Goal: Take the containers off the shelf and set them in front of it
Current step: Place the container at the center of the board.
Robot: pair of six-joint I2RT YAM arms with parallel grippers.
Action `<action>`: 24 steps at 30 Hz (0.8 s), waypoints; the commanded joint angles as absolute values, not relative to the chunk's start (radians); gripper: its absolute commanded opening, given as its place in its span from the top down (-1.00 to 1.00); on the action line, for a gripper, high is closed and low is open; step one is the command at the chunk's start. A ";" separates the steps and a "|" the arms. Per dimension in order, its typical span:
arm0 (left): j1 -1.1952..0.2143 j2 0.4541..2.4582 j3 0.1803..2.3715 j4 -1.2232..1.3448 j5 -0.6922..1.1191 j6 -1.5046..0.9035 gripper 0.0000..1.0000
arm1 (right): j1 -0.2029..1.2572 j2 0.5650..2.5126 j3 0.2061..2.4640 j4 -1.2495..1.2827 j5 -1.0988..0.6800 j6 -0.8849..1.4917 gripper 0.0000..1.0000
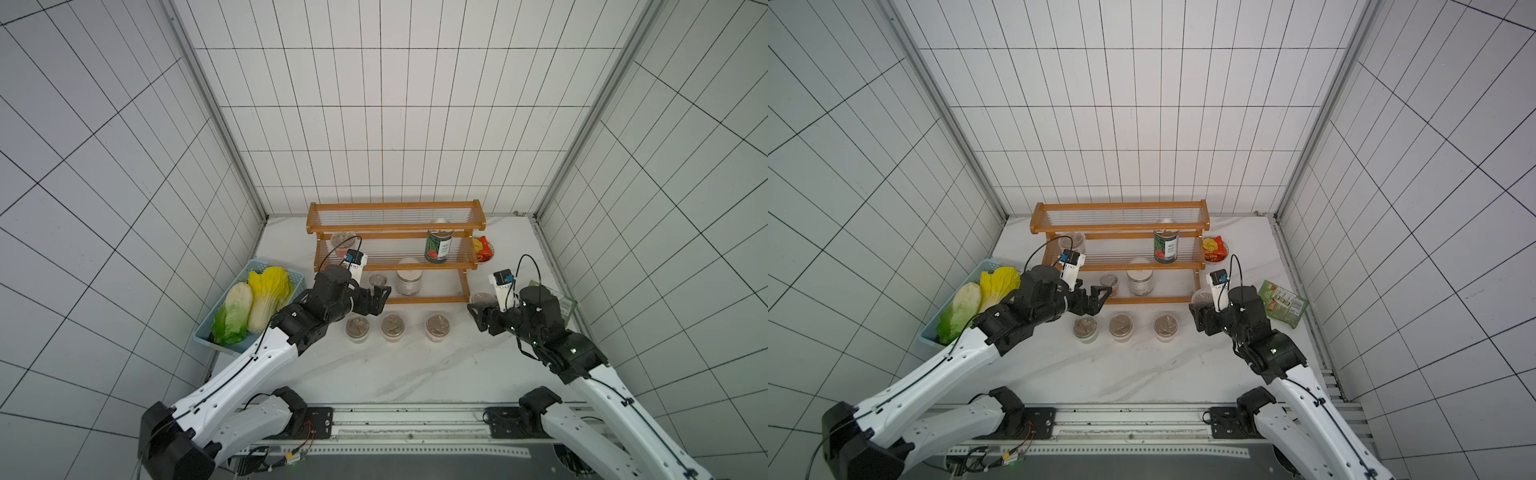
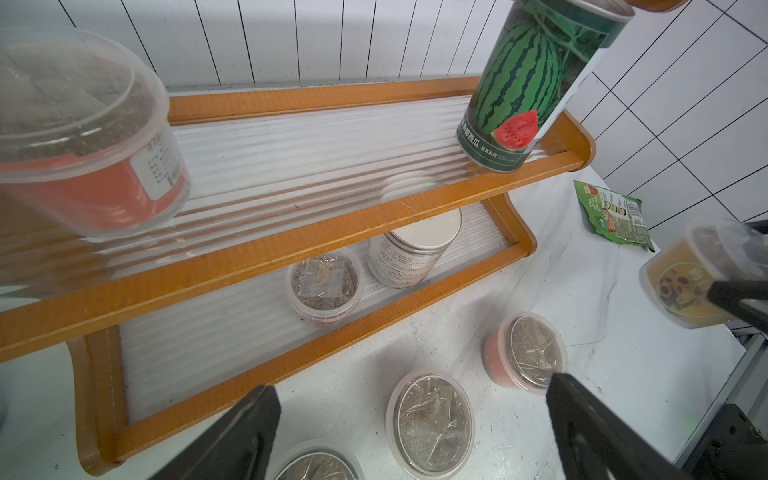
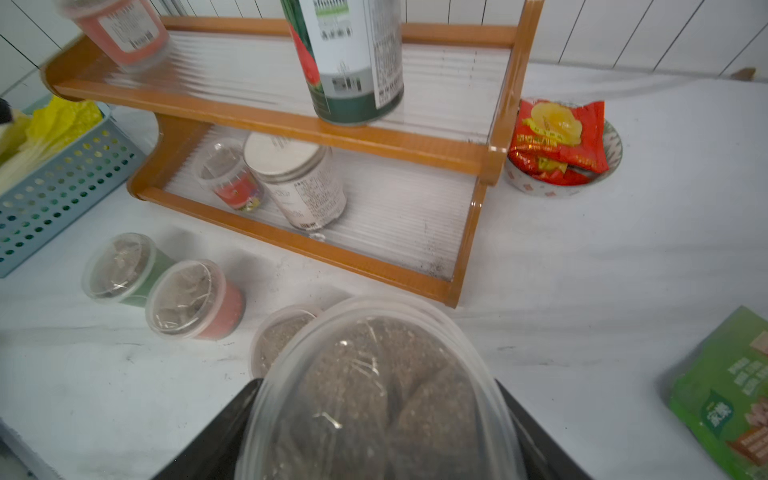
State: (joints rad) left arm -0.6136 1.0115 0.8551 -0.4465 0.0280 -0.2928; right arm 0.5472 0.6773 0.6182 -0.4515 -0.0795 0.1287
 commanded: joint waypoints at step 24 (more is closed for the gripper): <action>-0.565 0.976 0.809 -0.448 0.047 -0.281 -0.97 | 0.606 0.909 0.272 0.083 0.100 0.260 -0.51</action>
